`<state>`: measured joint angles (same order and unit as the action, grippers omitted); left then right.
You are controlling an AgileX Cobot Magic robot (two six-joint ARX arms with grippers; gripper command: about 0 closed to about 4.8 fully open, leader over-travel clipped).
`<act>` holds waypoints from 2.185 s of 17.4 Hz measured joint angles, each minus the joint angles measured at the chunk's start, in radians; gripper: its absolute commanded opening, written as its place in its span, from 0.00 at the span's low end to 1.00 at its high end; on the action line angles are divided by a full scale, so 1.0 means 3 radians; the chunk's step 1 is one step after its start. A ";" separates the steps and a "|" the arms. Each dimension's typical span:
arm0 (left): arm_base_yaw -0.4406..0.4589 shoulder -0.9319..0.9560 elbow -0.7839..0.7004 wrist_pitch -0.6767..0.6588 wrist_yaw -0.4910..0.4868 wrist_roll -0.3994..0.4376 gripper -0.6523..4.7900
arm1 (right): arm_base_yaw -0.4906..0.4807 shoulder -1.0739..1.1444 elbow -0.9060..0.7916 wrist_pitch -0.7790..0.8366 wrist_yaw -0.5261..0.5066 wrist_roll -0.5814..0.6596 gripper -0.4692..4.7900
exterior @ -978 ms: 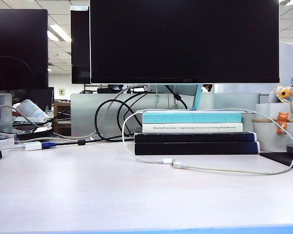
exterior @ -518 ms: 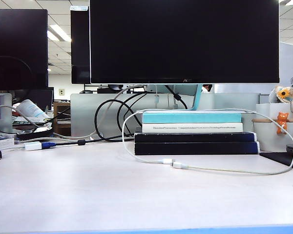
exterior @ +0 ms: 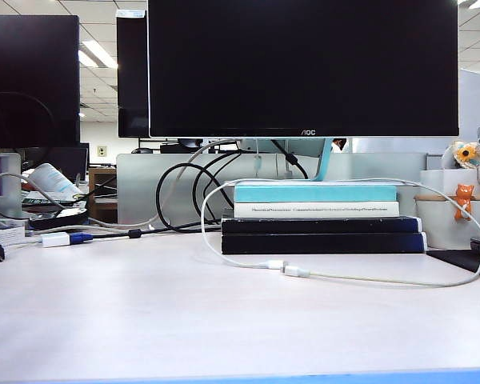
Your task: Unfold the white charging cable into a straight cable.
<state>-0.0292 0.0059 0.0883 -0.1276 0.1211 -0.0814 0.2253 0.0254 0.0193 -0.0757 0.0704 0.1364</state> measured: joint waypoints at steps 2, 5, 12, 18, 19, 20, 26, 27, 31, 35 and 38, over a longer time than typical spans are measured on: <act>0.0170 0.0000 0.0000 -0.0004 0.0010 0.0003 0.39 | 0.0000 -0.0001 -0.0003 0.0034 0.0000 -0.0005 0.08; 0.0206 -0.0001 0.0000 -0.0155 0.0032 0.0042 0.32 | 0.0001 -0.0001 -0.0024 -0.0128 -0.0182 -0.0005 0.08; 0.0206 -0.0001 0.0000 -0.0173 0.0019 0.0308 0.11 | 0.0003 -0.0001 -0.0024 -0.0142 -0.0320 -0.0006 0.08; 0.0206 -0.0004 -0.0217 -0.0159 0.0401 0.0291 0.19 | 0.0001 -0.0001 -0.0025 -0.0140 -0.0323 -0.0004 0.08; 0.0206 -0.0004 -0.0226 -0.0136 0.0426 0.0248 0.17 | 0.0001 -0.0001 -0.0025 -0.0134 -0.0323 0.0017 0.08; 0.0209 -0.0004 -0.0226 -0.0132 0.0343 0.0123 0.11 | 0.0000 -0.0003 -0.0025 -0.0092 -0.0308 0.0053 0.08; 0.0207 -0.0005 -0.0226 -0.0151 0.0402 0.0328 0.11 | 0.0000 -0.0001 -0.0025 -0.0251 -0.0305 0.0057 0.08; 0.0207 -0.0004 -0.0226 -0.0151 0.0408 0.0375 0.11 | 0.0000 -0.0003 -0.0025 -0.0245 -0.0305 0.0056 0.08; 0.0207 -0.0004 -0.0226 -0.0140 0.0637 0.0486 0.11 | -0.0001 -0.0003 -0.0025 -0.0244 -0.0306 0.0056 0.08; 0.0207 -0.0004 -0.0226 -0.0155 0.0338 0.0504 0.11 | -0.0001 -0.0001 -0.0024 -0.0242 -0.0308 0.0056 0.08; 0.0207 -0.0004 -0.0226 -0.0155 0.0332 0.0509 0.11 | -0.0001 -0.0001 -0.0024 -0.0242 -0.0308 0.0057 0.08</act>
<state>0.0330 0.0048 0.0204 -0.1741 0.2207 0.0711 0.2249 0.0250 0.0120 -0.1482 -0.0219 0.1535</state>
